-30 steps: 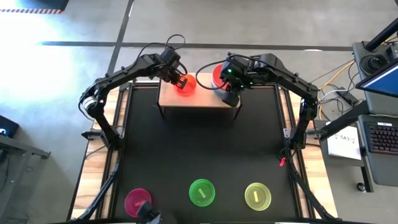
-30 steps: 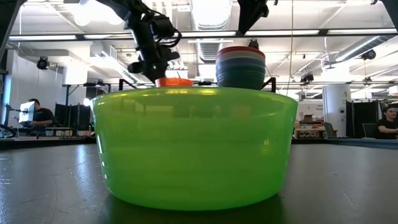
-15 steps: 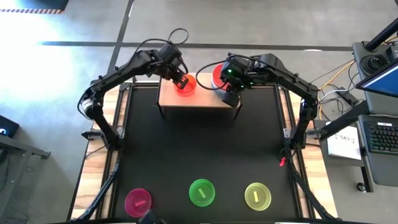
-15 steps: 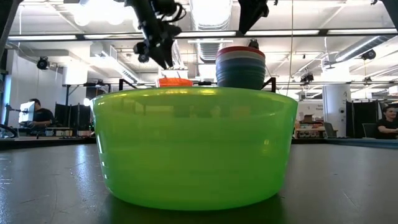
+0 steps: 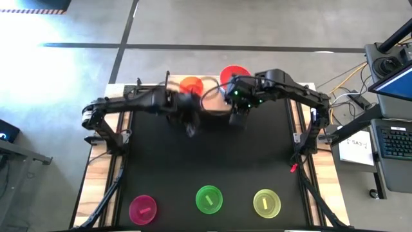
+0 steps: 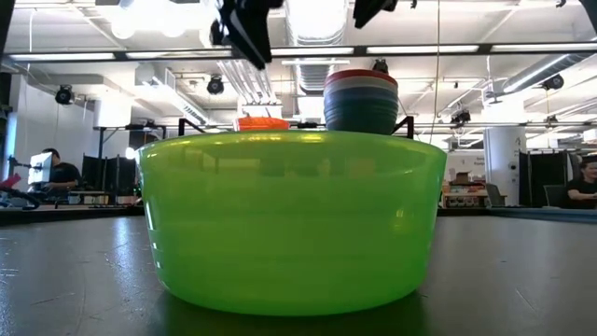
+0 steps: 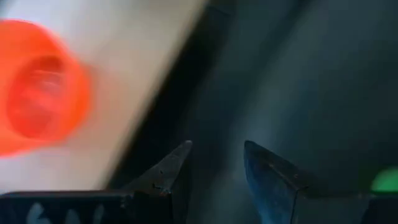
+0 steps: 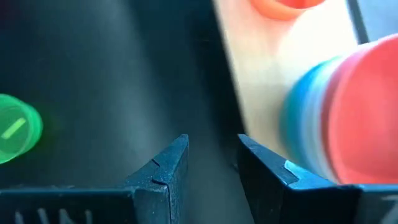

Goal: Place and stack bowls onto a shelf
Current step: Stack the green bowl on top of the light orange bowl on the shelf

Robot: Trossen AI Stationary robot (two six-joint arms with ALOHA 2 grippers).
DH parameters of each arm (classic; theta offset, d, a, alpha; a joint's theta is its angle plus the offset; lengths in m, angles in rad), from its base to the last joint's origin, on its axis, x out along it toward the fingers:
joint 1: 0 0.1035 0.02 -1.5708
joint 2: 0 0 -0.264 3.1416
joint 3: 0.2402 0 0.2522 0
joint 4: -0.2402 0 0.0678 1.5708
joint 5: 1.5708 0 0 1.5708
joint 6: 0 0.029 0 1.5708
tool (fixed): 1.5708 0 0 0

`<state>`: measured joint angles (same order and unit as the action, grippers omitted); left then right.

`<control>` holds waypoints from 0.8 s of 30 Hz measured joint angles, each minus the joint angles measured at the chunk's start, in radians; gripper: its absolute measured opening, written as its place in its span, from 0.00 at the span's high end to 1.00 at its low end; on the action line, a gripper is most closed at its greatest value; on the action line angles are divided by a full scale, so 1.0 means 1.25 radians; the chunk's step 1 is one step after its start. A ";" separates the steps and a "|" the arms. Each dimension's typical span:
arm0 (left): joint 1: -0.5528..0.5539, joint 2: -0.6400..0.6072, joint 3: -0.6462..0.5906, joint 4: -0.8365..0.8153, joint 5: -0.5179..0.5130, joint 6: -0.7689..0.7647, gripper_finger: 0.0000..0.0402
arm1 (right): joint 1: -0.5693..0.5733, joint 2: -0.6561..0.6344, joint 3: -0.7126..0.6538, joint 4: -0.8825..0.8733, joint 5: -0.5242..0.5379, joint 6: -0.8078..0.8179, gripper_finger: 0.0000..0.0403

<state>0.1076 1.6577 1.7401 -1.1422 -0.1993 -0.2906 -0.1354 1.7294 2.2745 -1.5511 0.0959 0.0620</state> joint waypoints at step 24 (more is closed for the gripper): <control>-0.429 0.270 -0.002 0.012 -0.036 -0.404 0.69 | 0.267 0.000 -0.035 -0.016 0.011 0.273 0.69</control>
<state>-0.4293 1.9948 1.7378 -1.1270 -0.2443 -0.7955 0.1987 1.7298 2.2307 -1.5710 0.1098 0.4028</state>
